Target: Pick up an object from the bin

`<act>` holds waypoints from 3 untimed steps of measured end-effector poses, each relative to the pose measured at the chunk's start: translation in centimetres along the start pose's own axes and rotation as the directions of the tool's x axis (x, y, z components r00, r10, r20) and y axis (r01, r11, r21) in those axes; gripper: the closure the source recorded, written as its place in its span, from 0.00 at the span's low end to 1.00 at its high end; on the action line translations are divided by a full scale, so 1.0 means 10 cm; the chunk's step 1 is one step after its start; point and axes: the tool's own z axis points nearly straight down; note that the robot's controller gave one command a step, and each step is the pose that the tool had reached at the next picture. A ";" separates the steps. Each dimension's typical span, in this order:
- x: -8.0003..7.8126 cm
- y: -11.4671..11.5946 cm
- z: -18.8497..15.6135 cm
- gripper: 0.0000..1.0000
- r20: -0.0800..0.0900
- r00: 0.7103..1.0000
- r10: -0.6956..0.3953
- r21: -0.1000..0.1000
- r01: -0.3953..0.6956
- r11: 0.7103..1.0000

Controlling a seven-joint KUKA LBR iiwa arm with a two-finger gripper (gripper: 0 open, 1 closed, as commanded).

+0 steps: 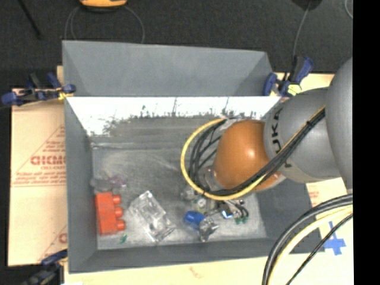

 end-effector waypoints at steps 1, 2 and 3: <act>0.00 -0.03 0.01 1.00 0.000 1.000 0.004 0.001 -0.004 1.000; -0.02 0.01 -1.11 1.00 0.005 1.000 -0.004 0.004 0.004 1.000; -0.81 1.00 -2.00 1.00 0.005 0.939 -0.343 0.002 0.343 0.939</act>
Offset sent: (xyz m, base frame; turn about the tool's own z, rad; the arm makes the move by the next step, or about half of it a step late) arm 0.0000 0.0000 0.0000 0.0000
